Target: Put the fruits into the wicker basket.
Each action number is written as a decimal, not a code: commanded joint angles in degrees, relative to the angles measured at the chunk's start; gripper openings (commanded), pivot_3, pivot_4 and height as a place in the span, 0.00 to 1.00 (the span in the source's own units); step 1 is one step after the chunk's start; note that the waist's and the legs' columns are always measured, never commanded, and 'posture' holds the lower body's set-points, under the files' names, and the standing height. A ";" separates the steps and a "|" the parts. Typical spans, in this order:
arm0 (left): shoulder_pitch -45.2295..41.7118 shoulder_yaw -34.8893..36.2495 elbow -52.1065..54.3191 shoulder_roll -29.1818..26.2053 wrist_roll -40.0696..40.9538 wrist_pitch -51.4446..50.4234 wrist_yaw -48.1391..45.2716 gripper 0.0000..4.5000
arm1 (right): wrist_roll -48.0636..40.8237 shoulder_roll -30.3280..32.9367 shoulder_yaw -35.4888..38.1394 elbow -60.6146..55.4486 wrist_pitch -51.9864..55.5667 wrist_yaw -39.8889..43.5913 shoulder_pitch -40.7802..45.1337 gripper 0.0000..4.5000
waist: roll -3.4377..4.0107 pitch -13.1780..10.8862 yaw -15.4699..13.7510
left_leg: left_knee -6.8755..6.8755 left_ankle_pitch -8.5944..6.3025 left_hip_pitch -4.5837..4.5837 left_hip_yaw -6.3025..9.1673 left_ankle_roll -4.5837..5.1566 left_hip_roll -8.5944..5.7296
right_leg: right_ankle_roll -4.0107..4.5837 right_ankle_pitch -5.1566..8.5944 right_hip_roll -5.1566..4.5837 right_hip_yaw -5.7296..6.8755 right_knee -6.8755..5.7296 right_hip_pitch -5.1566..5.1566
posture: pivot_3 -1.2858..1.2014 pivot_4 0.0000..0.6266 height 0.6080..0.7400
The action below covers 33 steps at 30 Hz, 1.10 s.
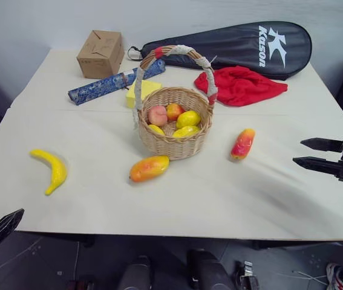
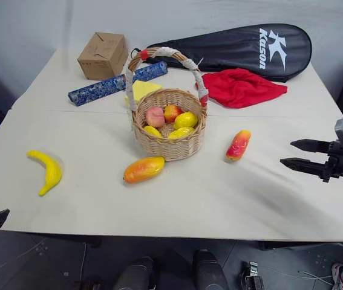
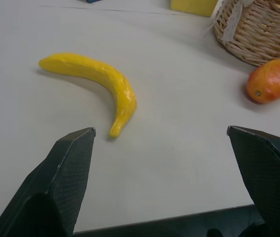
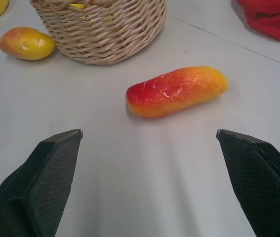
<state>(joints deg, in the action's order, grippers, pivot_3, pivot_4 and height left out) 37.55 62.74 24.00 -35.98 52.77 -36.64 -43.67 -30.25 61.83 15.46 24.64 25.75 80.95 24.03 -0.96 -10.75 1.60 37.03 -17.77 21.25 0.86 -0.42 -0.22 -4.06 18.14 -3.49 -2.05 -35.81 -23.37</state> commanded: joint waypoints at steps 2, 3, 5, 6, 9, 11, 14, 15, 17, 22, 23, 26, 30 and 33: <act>-0.39 0.47 0.50 -0.18 -0.35 1.04 1.42 1.00 | -0.11 -0.06 0.84 -2.33 0.23 -0.03 -0.26 1.00 | 0.00 0.00 0.06 | -0.01 -0.01 -0.01 0.00 -0.01 0.01 | 0.01 0.00 0.00 0.00 -0.01 -0.01 | 0.52 0.24 1.00; -0.56 0.27 0.42 -0.36 -0.72 0.96 1.95 1.00 | -0.09 -0.07 0.90 -2.43 0.29 -0.09 -0.28 1.00 | 0.01 0.00 0.05 | -0.01 -0.01 -0.01 0.01 -0.01 0.01 | 0.01 0.01 0.01 0.00 -0.02 -0.01 | 0.52 0.24 1.00; -1.03 -0.17 0.02 -0.75 -0.96 0.83 2.21 1.00 | -0.09 -0.19 1.05 -2.44 0.38 -0.50 0.13 1.00 | 0.01 0.00 0.03 | 0.00 0.00 -0.02 0.01 -0.01 0.01 | 0.01 0.01 0.01 0.00 -0.04 -0.01 | 0.52 0.24 1.00; -1.16 -0.33 -0.12 -0.85 -1.02 0.87 2.15 1.00 | -0.12 -0.24 1.11 -2.46 0.43 -0.68 0.30 1.00 | 0.01 0.00 0.03 | 0.01 0.00 -0.02 0.01 -0.01 0.01 | 0.01 0.01 0.01 0.00 -0.05 -0.01 | 0.52 0.24 1.00; -1.65 -0.95 -0.07 -0.74 -1.25 1.00 2.42 1.00 | 0.06 -0.30 1.43 -2.75 -0.14 -1.17 -0.07 1.00 | 0.01 0.00 0.04 | 0.01 0.00 -0.02 0.00 -0.01 0.01 | 0.01 0.01 0.00 0.00 -0.05 -0.01 | 0.52 0.24 1.00; -1.94 -1.32 0.06 -0.69 -1.38 1.04 2.60 1.00 | 0.94 -0.38 1.40 -2.66 -1.37 -2.09 -0.36 1.00 | 0.01 0.00 0.02 | 0.00 0.00 -0.01 0.00 -0.01 0.01 | 0.01 0.00 0.00 0.00 -0.04 -0.01 | 0.52 0.24 1.00; -2.72 -1.45 -0.07 -0.93 -1.17 0.76 3.27 1.00 | 1.83 -0.55 1.52 -2.15 -2.67 -3.01 -0.24 1.00 | 0.01 0.00 0.02 | 0.00 0.00 -0.01 0.00 -0.01 0.01 | -0.01 0.00 0.01 0.01 -0.05 -0.02 | 0.52 0.24 1.00; -3.09 -1.47 -0.18 -1.04 -1.20 0.73 3.68 1.00 | 1.80 -0.58 1.66 -2.16 -2.78 -2.98 -0.15 1.00 | 0.01 0.00 0.02 | 0.00 0.00 -0.01 0.00 -0.01 0.01 | -0.07 -0.04 0.01 0.01 -0.05 -0.02 | 0.52 0.24 1.00; -3.99 -1.74 -0.64 -1.37 -2.22 0.90 5.05 1.00 | 1.36 -0.58 1.96 -3.01 -2.57 -2.85 -0.05 1.00 | 0.01 0.00 0.02 | 0.00 0.00 -0.01 0.00 -0.01 0.01 | -0.22 -0.12 0.01 0.01 -0.05 -0.01 | 0.52 0.24 1.00; -6.56 -3.86 -0.71 -3.27 -5.55 -1.39 10.63 1.00 | -1.41 -0.97 3.19 -8.54 -0.61 -2.90 0.08 1.00 | 0.02 -0.01 0.06 | 0.00 0.00 -0.02 0.00 -0.01 0.01 | -0.80 -0.44 0.02 0.00 -0.07 -0.02 | 0.52 0.24 1.00; -7.92 -4.42 -0.30 -3.73 -5.46 -3.52 13.70 1.00 | -2.41 -1.10 3.69 -10.47 0.23 -2.99 -0.10 1.00 | 0.04 -0.02 0.01 | 0.00 0.00 -0.02 0.00 -0.02 0.01 | -0.82 -0.45 0.02 0.00 -0.07 -0.03 | 0.52 0.24 1.00; -15.15 -6.40 1.69 -4.76 -0.65 -12.20 24.85 1.00 | -8.06 -0.90 5.15 -19.71 5.83 -2.60 -1.43 1.00 | 0.06 -0.03 -0.15 | 0.01 0.01 -0.02 0.04 -0.02 0.01 | -0.85 -0.47 0.01 0.01 -0.13 -0.03 | 0.52 0.24 1.00; -27.12 -9.04 2.30 -5.86 6.28 -23.38 39.00 1.00 | -14.79 -0.76 5.86 -32.62 11.93 -3.36 -3.35 1.00 | 0.05 -0.03 -0.64 | 0.06 0.02 0.03 0.13 -0.02 0.02 | -0.93 -0.51 0.01 0.09 -0.15 -0.02 | 0.52 0.24 1.00; -35.87 -12.03 0.38 -6.67 9.71 -29.56 47.02 1.00 | -19.20 -1.36 5.11 -41.49 14.17 -4.52 -3.23 1.00 | 0.03 -0.02 -0.88 | 0.07 0.02 0.05 0.12 -0.04 -0.01 | -0.98 -0.54 0.02 0.08 -0.15 -0.03 | 0.52 0.24 1.00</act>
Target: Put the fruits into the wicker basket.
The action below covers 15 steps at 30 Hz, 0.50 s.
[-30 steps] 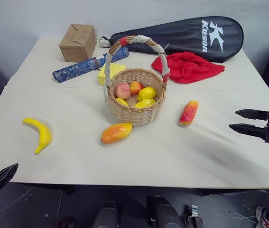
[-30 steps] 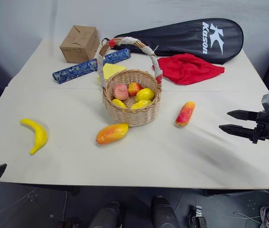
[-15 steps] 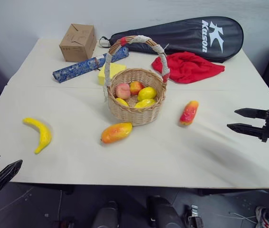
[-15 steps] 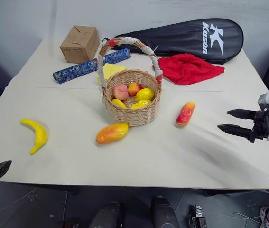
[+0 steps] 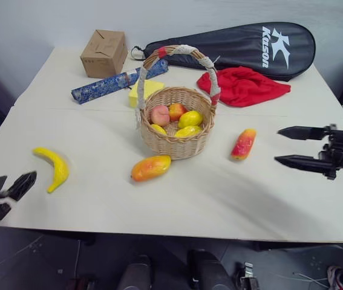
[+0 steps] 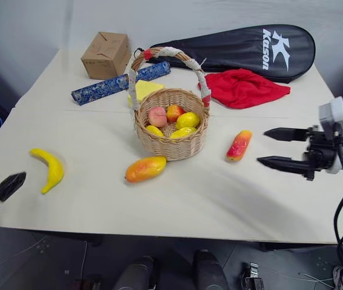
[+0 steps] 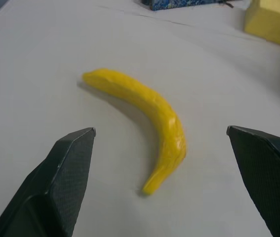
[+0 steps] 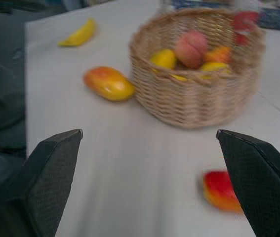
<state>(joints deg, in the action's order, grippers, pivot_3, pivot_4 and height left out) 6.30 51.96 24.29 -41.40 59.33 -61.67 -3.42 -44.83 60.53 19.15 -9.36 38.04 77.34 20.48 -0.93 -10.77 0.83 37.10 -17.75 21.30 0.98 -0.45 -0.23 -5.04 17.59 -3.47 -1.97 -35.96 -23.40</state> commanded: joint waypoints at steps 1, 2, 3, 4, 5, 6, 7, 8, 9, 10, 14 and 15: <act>-8.33 -2.41 -1.08 -0.54 3.78 -5.85 10.14 1.00 | -6.50 -0.56 0.71 -10.12 2.62 -1.59 1.31 1.00 | 0.00 0.00 -0.06 | 0.00 0.00 0.04 -0.01 -0.01 -0.02 | -0.02 -0.01 0.00 -0.01 0.00 -0.05 | 0.52 0.24 1.00; -10.94 -6.11 -1.79 -1.31 1.00 -6.94 11.84 1.00 | -7.71 -1.13 -0.36 -12.07 2.96 -2.32 2.69 1.00 | -0.01 0.01 -0.04 | 0.00 0.00 0.05 -0.01 -0.02 -0.02 | -0.03 -0.01 0.01 -0.01 0.01 -0.07 | 0.52 0.24 1.00; -12.62 -8.68 -2.18 -1.88 -0.98 -7.81 12.95 1.00 | -8.45 -1.48 -1.06 -13.21 3.22 -2.92 3.60 1.00 | -0.02 0.01 -0.05 | 0.00 0.00 0.03 -0.02 -0.03 -0.02 | -0.03 -0.01 0.01 -0.01 0.00 -0.05 | 0.52 0.24 1.00; -14.75 -10.56 -2.97 -1.61 -1.99 -8.81 14.31 1.00 | -8.88 -1.80 -1.68 -14.08 3.31 -3.30 4.40 1.00 | -0.02 0.01 -0.03 | 0.02 0.02 0.06 -0.02 -0.06 -0.04 | -0.06 -0.03 0.05 -0.01 -0.01 -0.09 | 0.52 0.24 1.00; -17.04 -13.14 -5.08 -1.57 -4.19 -8.83 15.02 1.00 | -9.46 -2.35 -2.37 -14.48 3.53 -3.79 5.64 1.00 | -0.02 0.01 -0.05 | 0.02 0.03 0.06 -0.02 -0.08 -0.04 | -0.07 -0.04 0.06 -0.01 -0.02 -0.09 | 0.52 0.24 1.00; -19.28 -14.71 -7.27 -1.08 -5.56 -9.51 16.09 1.00 | -10.19 -2.86 -2.85 -14.61 3.90 -4.29 6.73 1.00 | -0.04 0.02 -0.05 | 0.02 0.03 0.05 -0.02 -0.08 -0.05 | -0.07 -0.04 0.07 0.00 -0.02 -0.09 | 0.52 0.24 1.00; -20.86 -15.79 -8.81 -0.79 -6.68 -10.06 16.72 1.00 | -10.75 -3.18 -3.22 -14.67 4.20 -4.70 7.52 1.00 | -0.05 0.02 -0.11 | 0.02 0.05 0.05 -0.02 -0.11 -0.05 | -0.07 -0.04 0.09 0.00 -0.02 -0.09 | 0.52 0.24 1.00; -22.77 -16.63 -10.00 -0.23 -7.88 -10.98 18.06 1.00 | -10.85 -3.48 -3.60 -14.68 4.14 -5.03 8.14 1.00 | -0.05 0.02 -0.15 | 0.03 0.06 0.06 -0.02 -0.13 -0.05 | -0.07 -0.04 0.09 0.02 -0.02 -0.09 | 0.52 0.24 1.00; -24.71 -16.32 -11.27 1.10 -8.30 -12.27 19.62 1.00 | -10.70 -3.65 -3.96 -14.68 4.02 -5.31 8.39 1.00 | -0.06 0.02 -0.15 | 0.04 0.06 0.07 -0.02 -0.13 -0.05 | -0.07 -0.04 0.09 0.01 -0.02 -0.10 | 0.52 0.24 1.00; -26.10 -15.98 -12.08 2.13 -8.72 -13.22 20.60 1.00 | -10.55 -3.74 -4.18 -14.70 3.94 -5.49 8.52 1.00 | -0.07 0.03 -0.25 | 0.04 0.06 0.10 -0.03 -0.13 -0.06 | -0.07 -0.04 0.09 0.01 -0.02 -0.14 | 0.52 0.24 1.00; -30.22 -14.64 -12.74 5.61 -10.97 -17.65 23.56 1.00 | -10.27 -4.53 -4.12 -14.71 3.69 -7.43 8.05 1.00 | -0.11 0.05 -0.69 | 0.08 0.12 0.24 -0.02 -0.23 -0.06 | -0.09 -0.05 0.08 0.04 -0.01 -0.25 | 0.52 0.24 1.00; -31.00 -14.22 -13.13 6.47 -11.27 -18.28 23.57 1.00 | -10.01 -4.60 -4.04 -14.82 3.52 -7.69 7.72 1.00 | -0.12 0.05 -0.76 | 0.10 0.15 0.30 -0.02 -0.30 -0.06 | -0.10 -0.05 0.09 0.04 -0.01 -0.29 | 0.52 0.24 1.00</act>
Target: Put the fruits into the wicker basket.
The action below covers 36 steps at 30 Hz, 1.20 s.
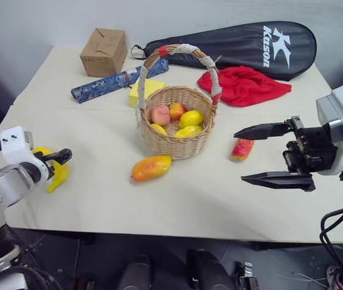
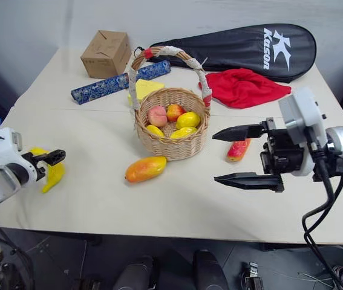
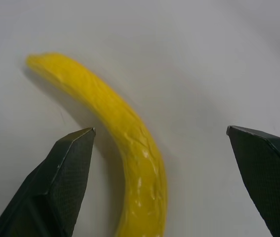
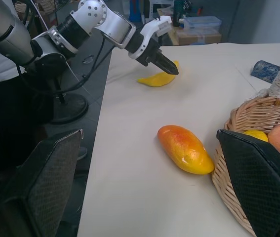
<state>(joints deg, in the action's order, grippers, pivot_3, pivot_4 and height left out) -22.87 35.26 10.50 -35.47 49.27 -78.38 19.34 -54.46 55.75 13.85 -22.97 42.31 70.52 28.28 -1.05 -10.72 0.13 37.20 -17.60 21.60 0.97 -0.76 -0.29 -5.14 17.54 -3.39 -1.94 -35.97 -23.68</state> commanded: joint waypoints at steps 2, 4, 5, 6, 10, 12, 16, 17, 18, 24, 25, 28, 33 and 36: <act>-3.36 3.11 -0.46 2.00 -1.84 -2.58 0.47 1.00 | -0.28 0.11 1.44 -1.62 -0.90 -1.32 -0.51 1.00 | -0.02 0.00 -0.15 | 0.02 0.03 0.03 0.00 -0.05 -0.01 | -0.01 0.00 0.00 0.01 0.00 -0.02 | 0.52 0.24 1.00; -4.46 3.35 -1.78 2.86 -3.00 -2.80 -0.20 1.00 | -0.64 0.05 1.70 -2.07 -0.86 -1.88 -0.65 1.00 | -0.02 0.00 -0.19 | 0.05 0.04 0.03 0.00 -0.07 -0.02 | -0.01 0.00 0.00 0.03 -0.01 -0.01 | 0.52 0.24 1.00; -4.85 3.51 -2.71 3.07 -3.73 -2.81 -0.51 0.91 | -0.97 0.02 1.89 -2.29 -0.74 -2.28 -0.55 1.00 | -0.02 0.00 -0.16 | 0.06 0.04 0.03 0.00 -0.08 -0.03 | -0.02 -0.01 0.00 0.03 -0.03 -0.01 | 0.52 0.24 1.00; -4.89 3.15 -3.27 2.78 -4.78 -2.80 -0.87 0.86 | -1.27 0.00 2.04 -2.43 -0.62 -2.66 -0.39 1.00 | -0.02 0.00 -0.03 | 0.08 0.05 0.03 0.00 -0.09 -0.03 | -0.02 -0.01 0.01 0.04 -0.04 0.00 | 0.52 0.24 1.00; -5.20 3.46 -3.47 3.28 -6.48 -3.29 -2.11 0.63 | -1.79 0.03 2.45 -2.59 -0.52 -3.65 -0.45 1.00 | -0.04 -0.01 -0.07 | 0.08 0.12 -0.01 0.01 -0.20 -0.02 | -0.03 -0.02 0.03 0.03 -0.12 -0.01 | 0.52 0.24 1.00; -4.93 3.72 -3.74 3.46 -7.40 -3.54 -2.88 0.47 | -1.63 -0.01 2.48 -2.76 -0.75 -4.34 -0.60 1.00 | -0.04 -0.01 -0.11 | 0.10 0.13 -0.01 0.02 -0.20 -0.02 | -0.03 -0.01 0.02 0.03 -0.13 0.00 | 0.52 0.24 1.00; -5.00 3.82 -3.03 3.50 -8.78 -4.49 -4.54 0.20 | -1.30 0.05 2.85 -2.97 -1.07 -5.56 -1.25 1.00 | -0.05 0.00 -0.12 | 0.12 0.12 -0.01 0.01 -0.19 -0.03 | -0.04 -0.02 0.01 0.03 -0.13 0.02 | 0.52 0.24 1.00; -5.20 3.86 -2.73 3.47 -8.97 -4.89 -5.01 0.18 | -1.20 0.13 2.97 -2.98 -1.16 -5.73 -1.46 1.00 | -0.05 0.00 -0.11 | 0.11 0.12 -0.01 0.02 -0.19 -0.03 | -0.04 -0.02 0.01 0.03 -0.12 0.02 | 0.52 0.24 1.00; -5.48 2.95 -1.33 2.46 -7.40 -6.23 -7.61 0.18 | -1.13 0.27 3.30 -3.00 -1.14 -6.12 -1.79 1.00 | -0.05 0.00 -0.11 | 0.11 0.12 -0.01 0.02 -0.19 -0.03 | -0.04 -0.02 0.01 0.03 -0.12 0.02 | 0.52 0.24 1.00; -1.33 -3.07 10.49 -13.08 9.69 -14.12 -29.82 0.18 | -0.93 0.79 5.40 -3.55 -1.17 -8.51 -3.66 1.00 | -0.19 -0.07 0.16 | 0.07 0.13 0.01 0.02 -0.23 -0.01 | -0.04 -0.02 0.00 -0.01 -0.10 0.00 | 0.52 0.24 1.00; -1.37 -3.59 11.49 -16.68 11.95 -14.12 -33.35 0.18 | -1.03 0.61 5.78 -3.83 -1.11 -9.01 -4.04 1.00 | -0.20 -0.08 0.29 | 0.04 0.12 0.01 0.00 -0.24 -0.01 | -0.04 -0.02 -0.01 -0.05 -0.04 -0.01 | 0.52 0.24 1.00; -5.82 -6.13 13.44 -24.30 17.58 -13.79 -43.62 0.18 | -0.78 0.21 6.55 -4.75 -1.56 -9.96 -5.72 1.00 | -0.17 -0.09 0.15 | -0.06 0.13 -0.01 0.02 -0.27 0.02 | 0.03 0.02 -0.01 -0.01 -0.02 -0.03 | 0.52 0.24 1.00; -15.97 -21.78 18.27 -31.60 13.32 1.16 -62.49 0.18 | -0.57 -0.50 7.30 -5.65 -2.41 -11.72 -7.70 1.00 | -0.17 -0.10 -0.12 | -0.02 0.16 -0.06 0.03 -0.18 -0.06 | 0.05 0.02 -0.08 0.01 0.03 0.09 | 0.52 0.24 1.00; -25.06 -34.92 11.86 -26.73 4.43 7.22 -64.46 0.18 | -0.67 -0.85 7.40 -6.51 -2.77 -12.60 -8.53 1.00 | -0.13 -0.08 -0.26 | -0.01 0.18 -0.16 -0.02 -0.14 -0.12 | 0.04 0.01 -0.08 -0.02 0.05 0.23 | 0.52 0.24 1.00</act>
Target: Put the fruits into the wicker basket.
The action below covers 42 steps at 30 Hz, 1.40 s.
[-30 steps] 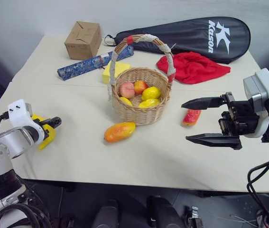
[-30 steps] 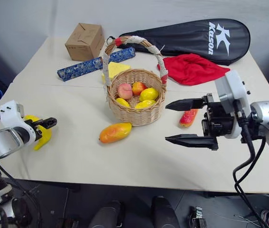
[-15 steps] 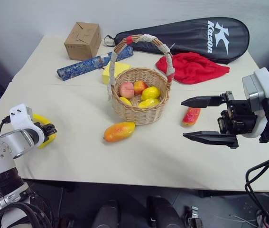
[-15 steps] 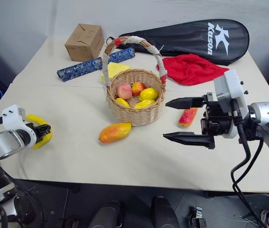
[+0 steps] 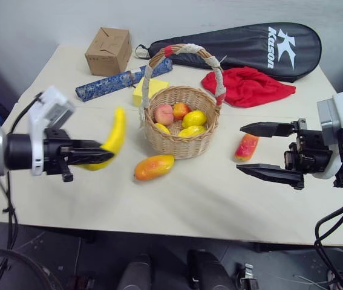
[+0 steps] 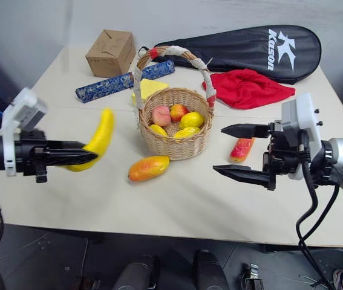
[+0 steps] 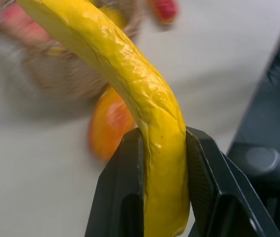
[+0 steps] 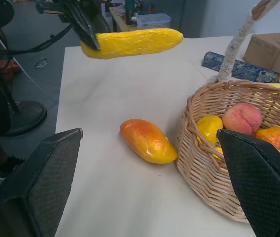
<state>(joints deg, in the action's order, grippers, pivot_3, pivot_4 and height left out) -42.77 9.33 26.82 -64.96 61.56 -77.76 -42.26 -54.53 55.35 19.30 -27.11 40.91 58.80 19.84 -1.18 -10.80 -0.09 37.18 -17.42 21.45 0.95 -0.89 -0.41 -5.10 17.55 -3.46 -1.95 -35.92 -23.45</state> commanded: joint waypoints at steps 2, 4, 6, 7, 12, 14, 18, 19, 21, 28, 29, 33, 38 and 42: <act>-10.11 -14.86 -10.06 6.65 -13.59 10.19 -3.45 0.18 | -0.81 -0.64 2.01 -2.83 -1.44 -1.48 -0.31 1.00 | 0.00 -0.01 0.05 | -0.03 -0.03 0.02 0.01 0.18 0.01 | -0.03 -0.02 0.07 -0.01 -0.03 -0.04 | 0.52 0.24 1.00; -16.98 -19.30 -19.70 14.36 -18.88 12.75 -1.55 0.18 | -1.15 -0.71 2.49 -3.48 -1.51 -2.16 -0.75 1.00 | -0.05 -0.03 -0.01 | 0.00 -0.07 0.02 0.01 0.31 0.01 | -0.04 -0.03 0.11 0.00 -0.11 -0.05 | 0.52 0.24 1.00; -22.25 -22.10 -28.51 20.60 -23.57 15.37 -0.83 0.18 | -1.54 -0.77 3.06 -4.05 -1.45 -2.71 -1.25 1.00 | -0.09 -0.06 -0.09 | 0.11 -0.03 0.11 0.01 0.39 0.00 | -0.13 -0.08 0.17 0.01 -0.14 -0.09 | 0.52 0.24 1.00; -24.69 -23.46 -33.55 23.60 -26.09 17.29 -1.15 0.18 | -1.69 -0.83 3.26 -4.43 -1.42 -2.96 -1.55 1.00 | -0.09 -0.06 -0.01 | 0.18 -0.04 0.15 0.00 0.43 0.00 | -0.17 -0.10 0.20 0.02 -0.13 -0.09 | 0.52 0.24 1.00; -33.36 -25.61 -53.41 35.62 -33.90 25.89 -3.85 0.18 | -2.22 -1.32 3.25 -6.04 -1.51 -4.86 -2.30 1.00 | -0.09 -0.06 0.11 | 0.28 -0.05 0.30 -0.23 0.54 -0.02 | -0.29 -0.14 0.20 0.02 -0.11 -0.23 | 0.52 0.24 1.00; -34.79 -26.28 -57.73 37.36 -36.95 28.21 -5.16 0.40 | -2.47 -1.43 3.46 -6.53 -1.51 -5.62 -2.59 1.00 | -0.09 -0.06 0.17 | 0.52 -0.02 0.75 -0.17 0.48 0.01 | -0.35 -0.18 0.22 0.05 -0.20 -0.56 | 0.52 0.24 1.00; -32.93 -25.13 -53.93 35.59 -38.22 28.23 -9.84 0.66 | -3.32 -1.30 5.08 -7.16 -1.42 -6.20 -4.49 1.00 | -0.11 -0.07 0.21 | 0.75 0.01 1.27 -0.46 0.42 -0.01 | -0.39 -0.20 0.21 -0.05 -0.82 -1.31 | 0.52 0.24 1.00; -31.47 -24.06 -51.18 34.45 -37.67 28.40 -10.95 0.66 | -3.47 -1.23 5.47 -7.27 -1.43 -6.38 -5.02 1.00 | -0.10 -0.07 0.21 | 0.82 0.02 1.34 -0.46 0.41 0.00 | -0.39 -0.20 0.21 -0.04 -0.89 -1.39 | 0.52 0.24 1.00; -27.91 -21.44 -45.17 31.96 -35.75 28.01 -13.17 0.66 | -3.73 -1.12 6.00 -7.53 -1.46 -6.84 -5.86 1.00 | -0.11 -0.07 0.19 | 0.87 0.03 1.34 -0.47 0.40 0.00 | -0.39 -0.20 0.19 -0.13 -1.00 -1.41 | 0.52 0.24 1.00; -8.41 -10.63 -21.53 17.99 -25.12 26.72 -26.31 0.66 | -3.43 -0.03 8.38 -7.18 -1.07 -6.97 -8.85 1.00 | -0.11 -0.07 0.29 | 0.89 0.02 0.94 -0.40 0.48 0.03 | -0.33 -0.17 0.17 -0.54 -1.03 -1.13 | 0.52 0.24 1.00; -3.54 -10.42 -18.75 14.53 -25.57 27.78 -28.44 0.66 | -2.23 0.46 8.64 -6.77 -1.34 -6.12 -9.98 1.00 | -0.11 -0.06 0.32 | 0.89 0.02 0.91 -0.40 0.48 0.03 | -0.33 -0.17 0.17 -0.54 -1.03 -1.11 | 0.52 0.24 1.00; 6.07 -14.02 -15.63 9.64 -31.86 33.32 -27.93 0.66 | -1.81 1.48 9.73 -6.21 -1.73 -3.82 -12.37 1.00 | -0.10 -0.06 0.07 | 0.83 -0.02 0.71 -0.43 0.57 0.02 | -0.28 -0.14 0.13 -0.57 -0.98 -0.91 | 0.52 0.24 1.00; 7.50 -17.42 -17.80 17.28 -35.75 34.39 -20.65 0.66 | -3.98 2.14 9.71 -7.57 -0.56 -1.56 -13.05 1.00 | -0.12 -0.07 -1.17 | 0.96 -0.05 0.80 -0.16 0.74 -0.09 | -0.33 -0.19 -0.01 -0.29 -0.87 -0.73 | 0.52 0.24 1.00; 6.72 -20.25 -21.59 22.72 -39.78 36.22 -16.59 0.66 | -4.62 2.48 9.45 -7.95 -0.46 -0.61 -13.20 1.00 | -0.12 -0.07 -1.23 | 0.95 -0.07 0.86 -0.14 0.78 -0.12 | -0.35 -0.20 0.01 -0.24 -0.77 -0.74 | 0.52 0.24 1.00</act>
<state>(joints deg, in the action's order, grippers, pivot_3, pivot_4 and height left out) -35.27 -10.50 6.32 -42.74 23.82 -43.06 -60.54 -57.87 56.82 27.29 -33.70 40.48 57.81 6.48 -1.30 -10.87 -1.32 38.13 -17.49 22.31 0.80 -0.11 -0.52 -5.45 17.36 -3.45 -2.18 -36.69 -24.19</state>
